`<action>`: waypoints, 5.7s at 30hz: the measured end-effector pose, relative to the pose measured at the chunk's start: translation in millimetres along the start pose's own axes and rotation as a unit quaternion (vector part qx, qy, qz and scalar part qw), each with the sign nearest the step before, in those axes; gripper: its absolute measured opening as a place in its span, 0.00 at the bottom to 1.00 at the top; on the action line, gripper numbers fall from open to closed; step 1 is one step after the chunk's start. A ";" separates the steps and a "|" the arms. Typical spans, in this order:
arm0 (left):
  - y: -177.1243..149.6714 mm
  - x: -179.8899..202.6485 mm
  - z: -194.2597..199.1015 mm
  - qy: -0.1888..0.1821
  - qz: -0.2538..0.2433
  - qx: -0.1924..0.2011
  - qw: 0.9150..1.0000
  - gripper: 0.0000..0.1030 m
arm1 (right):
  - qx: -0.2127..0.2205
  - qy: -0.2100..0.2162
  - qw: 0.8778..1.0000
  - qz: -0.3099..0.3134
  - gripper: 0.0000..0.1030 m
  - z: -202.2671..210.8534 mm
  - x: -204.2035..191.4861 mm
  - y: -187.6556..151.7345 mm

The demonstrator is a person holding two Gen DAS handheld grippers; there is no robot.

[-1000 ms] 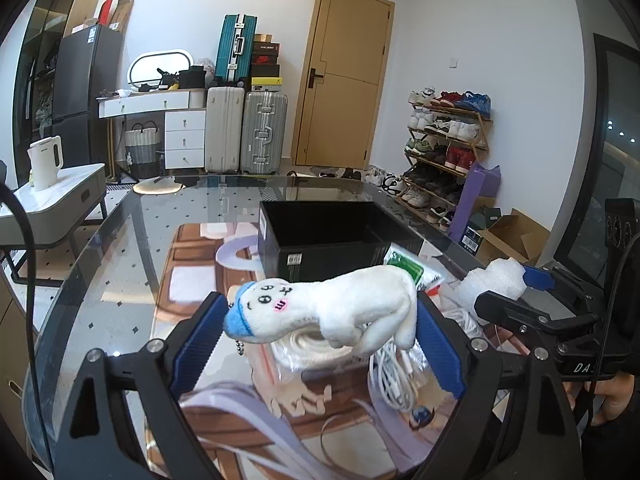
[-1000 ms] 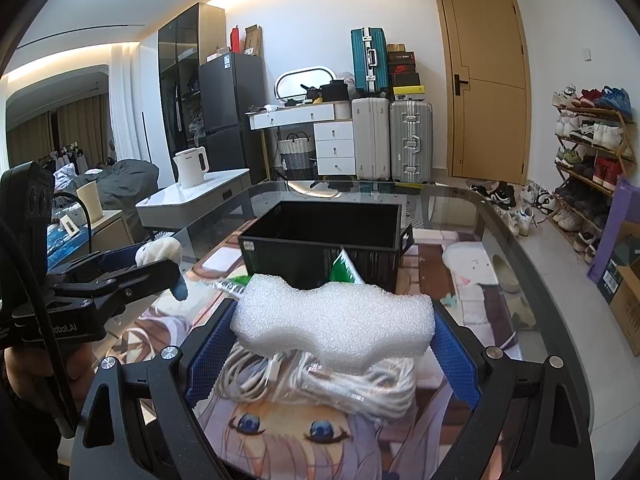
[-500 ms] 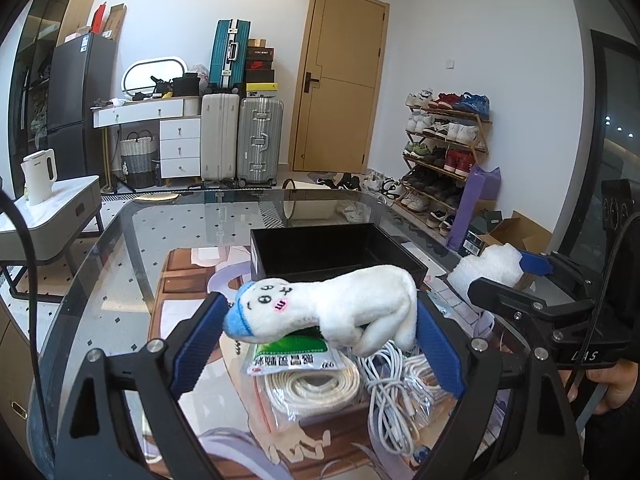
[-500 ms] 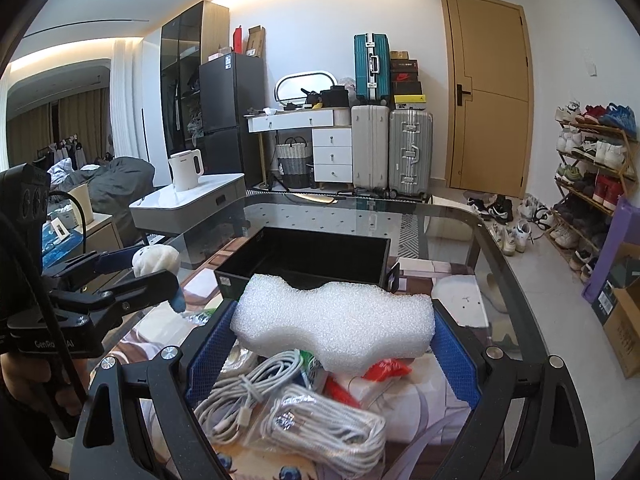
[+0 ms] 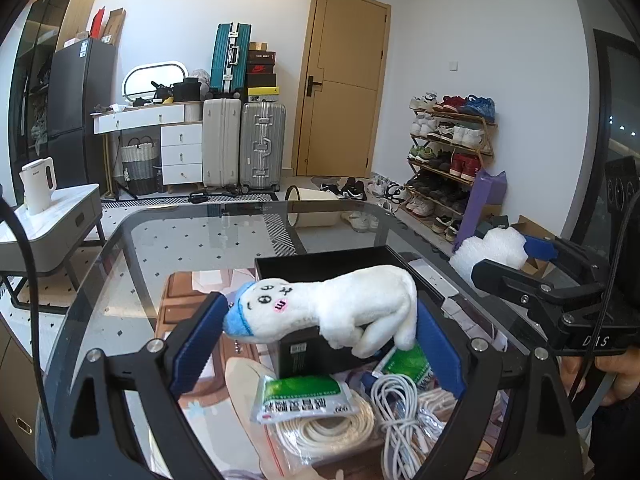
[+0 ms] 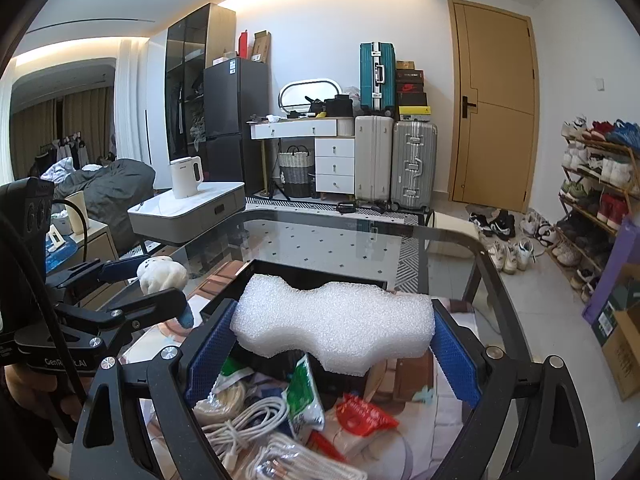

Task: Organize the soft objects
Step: 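Lift and carry plush toy with left tool while right tool carries foam over black box, then open both tools to drop plush toy and foam block into black box, then withdraw both tools from box and move right tool toward bagged white rope, then close right tool on clear bag of white rope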

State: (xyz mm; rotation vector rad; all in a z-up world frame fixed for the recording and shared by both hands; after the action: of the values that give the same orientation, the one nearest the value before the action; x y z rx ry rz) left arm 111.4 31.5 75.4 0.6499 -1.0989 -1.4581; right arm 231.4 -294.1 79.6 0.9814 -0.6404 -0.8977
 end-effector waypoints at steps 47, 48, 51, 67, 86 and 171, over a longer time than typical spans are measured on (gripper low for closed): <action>14.3 -32.7 -97.6 -0.003 0.000 -0.060 0.998 0.88 | -0.106 0.025 0.986 0.126 0.90 -144.1 -10.0 0.5; 14.5 -33.0 -98.4 -0.004 0.001 -0.060 0.998 0.88 | -0.106 0.025 0.985 0.131 0.90 -145.9 -12.1 0.3; 14.8 -33.8 -100.7 -0.007 0.004 -0.061 0.998 0.88 | -0.106 0.028 0.984 0.140 0.97 -147.1 -14.5 -1.5; 16.3 -15.2 -96.7 -0.011 -0.021 -0.066 0.998 0.99 | -0.085 -0.008 0.985 0.151 0.99 -122.3 -6.8 -5.8; 9.0 -15.5 -41.8 0.006 -0.008 -0.042 0.999 1.00 | -0.060 -0.009 0.998 0.031 0.99 -40.6 18.7 -16.1; -72.3 -18.1 -7.0 0.010 0.024 -0.069 0.997 1.00 | -0.196 0.148 0.959 0.140 0.99 -42.2 -29.9 -112.2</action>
State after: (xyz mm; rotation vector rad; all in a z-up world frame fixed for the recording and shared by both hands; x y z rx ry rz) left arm 89.2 41.4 4.6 0.5356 -0.9827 -1.4697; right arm 211.7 -280.1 -41.6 0.6299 -0.3175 -0.5796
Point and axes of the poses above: each gripper's, at about its wrist camera, not at the fingertips, and z roughly against the way its jaws point, x to its right, y to its top, the point moved 1 cm from there along -z, roughly the way its jaws point, and after that the axes turned 9 degrees about -y, right-handed, at the moved point
